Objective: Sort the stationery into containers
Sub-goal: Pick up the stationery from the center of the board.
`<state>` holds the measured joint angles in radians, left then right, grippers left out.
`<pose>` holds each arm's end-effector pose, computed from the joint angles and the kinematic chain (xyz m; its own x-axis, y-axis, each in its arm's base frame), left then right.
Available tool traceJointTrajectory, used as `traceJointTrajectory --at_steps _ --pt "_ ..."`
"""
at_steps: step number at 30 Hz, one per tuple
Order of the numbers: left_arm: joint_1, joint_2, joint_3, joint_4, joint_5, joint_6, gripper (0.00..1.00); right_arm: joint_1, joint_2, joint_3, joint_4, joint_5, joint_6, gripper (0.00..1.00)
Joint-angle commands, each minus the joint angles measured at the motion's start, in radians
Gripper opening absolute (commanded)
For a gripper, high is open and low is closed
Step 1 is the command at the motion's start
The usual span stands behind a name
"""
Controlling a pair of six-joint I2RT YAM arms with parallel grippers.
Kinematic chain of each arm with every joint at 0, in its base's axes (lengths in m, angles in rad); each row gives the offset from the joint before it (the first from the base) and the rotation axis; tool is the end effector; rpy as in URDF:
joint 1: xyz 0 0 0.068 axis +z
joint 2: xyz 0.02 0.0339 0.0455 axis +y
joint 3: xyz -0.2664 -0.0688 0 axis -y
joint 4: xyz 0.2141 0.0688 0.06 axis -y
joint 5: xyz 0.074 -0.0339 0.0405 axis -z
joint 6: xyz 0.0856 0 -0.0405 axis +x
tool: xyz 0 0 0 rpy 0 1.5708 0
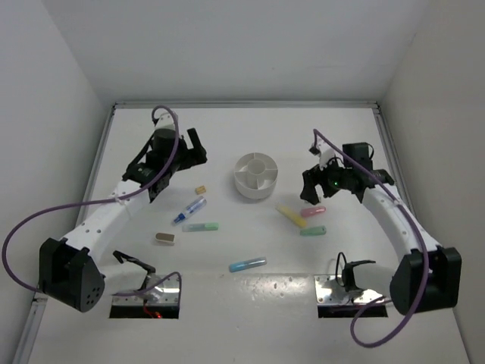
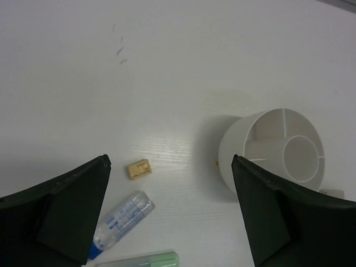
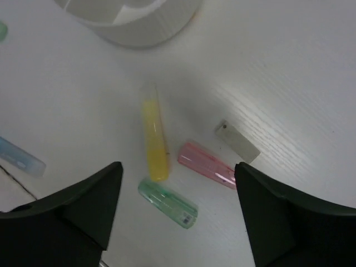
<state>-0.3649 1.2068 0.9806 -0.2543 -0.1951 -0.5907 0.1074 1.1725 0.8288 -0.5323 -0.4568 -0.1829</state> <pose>0.2744 -0.0870 0.2999 -0.4642 -0.4076 -0.7864 -0.0831 0.9040 -0.4195 0.2296 0.0627 0.2275 -0.6825 -0.2378 -0.6912 -0.5096 0.8327 0.2167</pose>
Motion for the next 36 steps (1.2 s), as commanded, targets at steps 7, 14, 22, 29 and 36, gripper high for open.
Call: traceJointTrajectory --at_steps 7,14,22,29,36 --pt "0.009 0.028 0.007 -0.062 -0.044 -0.015 0.98 0.158 0.183 -0.026 -0.014 0.062 -0.271 0.54" --pt "0.009 0.008 0.007 -0.062 -0.062 -0.006 0.98 0.290 0.315 0.044 0.046 0.162 -0.199 0.69" --pt "0.009 0.008 0.007 -0.062 -0.050 0.003 0.98 0.357 0.427 0.092 0.110 0.288 -0.145 0.71" --pt "0.009 0.008 0.007 -0.062 -0.041 0.003 0.98 0.377 0.446 0.026 0.192 0.342 -0.164 0.70" --pt "0.009 0.008 0.007 -0.062 -0.041 0.003 0.98 0.387 0.477 0.026 0.178 0.310 -0.194 0.66"
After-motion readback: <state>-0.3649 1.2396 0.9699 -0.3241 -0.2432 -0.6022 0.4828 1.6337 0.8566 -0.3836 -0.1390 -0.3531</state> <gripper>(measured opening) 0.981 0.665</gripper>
